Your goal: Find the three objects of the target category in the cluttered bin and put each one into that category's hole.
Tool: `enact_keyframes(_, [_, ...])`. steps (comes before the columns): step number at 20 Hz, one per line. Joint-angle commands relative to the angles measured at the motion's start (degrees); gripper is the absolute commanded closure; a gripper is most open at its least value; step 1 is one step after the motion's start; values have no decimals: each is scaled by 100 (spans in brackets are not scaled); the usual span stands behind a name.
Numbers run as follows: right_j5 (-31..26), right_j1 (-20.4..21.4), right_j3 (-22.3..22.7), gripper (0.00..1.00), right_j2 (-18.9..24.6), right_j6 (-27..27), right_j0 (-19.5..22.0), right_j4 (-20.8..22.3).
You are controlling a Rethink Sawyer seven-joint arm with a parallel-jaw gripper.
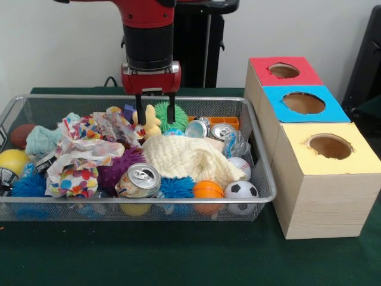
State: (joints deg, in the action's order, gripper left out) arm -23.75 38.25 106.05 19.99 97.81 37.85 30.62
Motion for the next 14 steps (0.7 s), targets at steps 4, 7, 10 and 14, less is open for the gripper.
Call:
enact_keyframes(4, [-130, 43, 595, 0, -82, -351, 217, 627])
enact_keyframes(7, [-17, -155, 470, 0, -99, -366, 260, 813])
enact_keyframes(10, [-10, -338, 274, 0, -29, -426, 333, 934])
enact_keyframes(14, [-19, -547, 6, 0, 123, -562, 447, 1089])
